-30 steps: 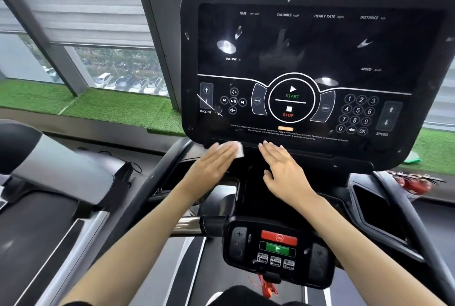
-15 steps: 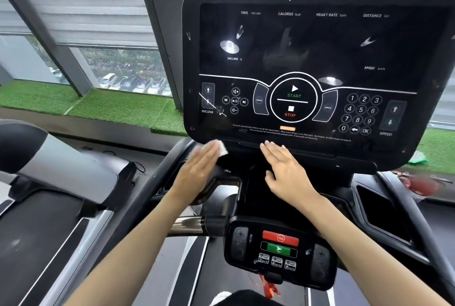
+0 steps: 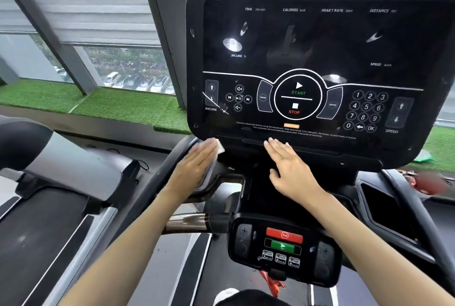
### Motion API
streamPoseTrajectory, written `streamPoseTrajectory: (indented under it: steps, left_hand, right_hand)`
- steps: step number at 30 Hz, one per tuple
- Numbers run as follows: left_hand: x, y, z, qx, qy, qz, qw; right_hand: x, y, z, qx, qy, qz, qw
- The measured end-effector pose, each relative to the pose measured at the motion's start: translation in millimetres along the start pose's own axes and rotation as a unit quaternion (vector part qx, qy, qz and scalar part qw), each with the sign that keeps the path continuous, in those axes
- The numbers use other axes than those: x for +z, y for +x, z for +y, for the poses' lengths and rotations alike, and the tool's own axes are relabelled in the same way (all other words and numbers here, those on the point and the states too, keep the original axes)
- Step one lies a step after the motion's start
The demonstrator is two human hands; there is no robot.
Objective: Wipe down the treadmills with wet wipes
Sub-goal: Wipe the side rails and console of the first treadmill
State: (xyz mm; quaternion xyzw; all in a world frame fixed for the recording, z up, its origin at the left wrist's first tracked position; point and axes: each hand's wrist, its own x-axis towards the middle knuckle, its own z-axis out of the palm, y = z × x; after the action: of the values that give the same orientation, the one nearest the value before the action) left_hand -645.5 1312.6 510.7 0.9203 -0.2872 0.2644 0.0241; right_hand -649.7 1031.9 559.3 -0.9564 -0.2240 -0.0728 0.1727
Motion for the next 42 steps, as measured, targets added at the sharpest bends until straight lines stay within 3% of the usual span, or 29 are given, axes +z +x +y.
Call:
streamPoseTrajectory:
  steps: [2, 4, 8, 10, 12, 14, 15, 17, 18, 21, 23, 26, 29, 31, 32, 33, 36, 37, 39, 42]
  left_hand:
    - [-1, -2, 0, -0.031, 0.006, 0.013, 0.999]
    - [4, 8, 15, -0.007, 0.026, 0.017, 1.0]
    - [10, 35, 46, 0.15, 0.075, -0.066, 0.984]
    - [8, 37, 49, 0.185, 0.051, -0.111, 0.975]
    - [2, 29, 47, 0.133, -0.016, -0.158, 0.978]
    - [-9, 19, 46, -0.02, -0.154, -0.187, 0.97]
    - [-14, 17, 46, -0.126, -0.254, -0.197, 0.938]
    - [-23, 16, 42, -0.302, -0.449, -0.196, 0.818]
    - [-27, 15, 41, -0.352, -0.525, -0.179, 0.754]
    - [-39, 18, 49, -0.415, -0.673, -0.157, 0.592]
    - [-45, 22, 60, -0.426, -0.73, -0.127, 0.519]
    - [-51, 25, 74, -0.439, -0.761, -0.098, 0.467]
    - [-56, 25, 80, -0.456, -0.77, -0.087, 0.438]
    - [-58, 26, 83, -0.465, -0.761, -0.083, 0.445]
    - [-59, 27, 85, -0.468, -0.746, -0.08, 0.467]
    - [-59, 27, 88, -0.471, -0.717, -0.074, 0.509]
    - [-52, 22, 94, -0.415, -0.517, -0.055, 0.747]
    - [-48, 21, 98, -0.377, -0.451, -0.051, 0.807]
    - [-43, 22, 105, -0.338, -0.356, -0.022, 0.871]
    - [-36, 26, 111, -0.292, -0.244, 0.097, 0.92]
  right_hand:
    - [2, 0, 0, 0.0, -0.002, 0.0, 1.0]
    - [2, 1, 0, -0.003, -0.004, -0.003, 1.0]
    - [-1, 0, 2, 0.001, 0.01, -0.011, 1.0]
    - [-2, 0, 4, 0.0, 0.024, -0.021, 0.999]
    - [-3, 2, 6, 0.007, 0.045, -0.034, 0.998]
    - [-3, 1, 5, 0.018, 0.087, -0.02, 0.996]
    - [-3, -1, 3, 0.023, 0.11, 0.006, 0.994]
    - [-1, -8, -7, 0.014, 0.144, 0.074, 0.987]
    - [1, -11, -12, 0.001, 0.159, 0.092, 0.983]
    - [4, -11, -29, 0.027, 0.239, 0.023, 0.97]
    - [3, -5, -37, 0.091, 0.324, -0.019, 0.942]
    - [-1, -1, -41, 0.176, 0.448, -0.004, 0.877]
    - [-8, 1, -42, 0.215, 0.489, -0.031, 0.845]
    - [-11, 1, -44, 0.241, 0.518, -0.049, 0.819]
    - [-12, 2, -44, 0.252, 0.531, -0.05, 0.807]
    - [-12, 3, -44, 0.26, 0.543, -0.047, 0.797]
    - [-12, 6, -48, 0.278, 0.561, -0.032, 0.779]
    - [-12, 8, -50, 0.282, 0.563, -0.026, 0.776]
    - [-12, 11, -54, 0.287, 0.573, -0.013, 0.768]
    - [-13, 14, -59, 0.289, 0.581, 0.01, 0.761]
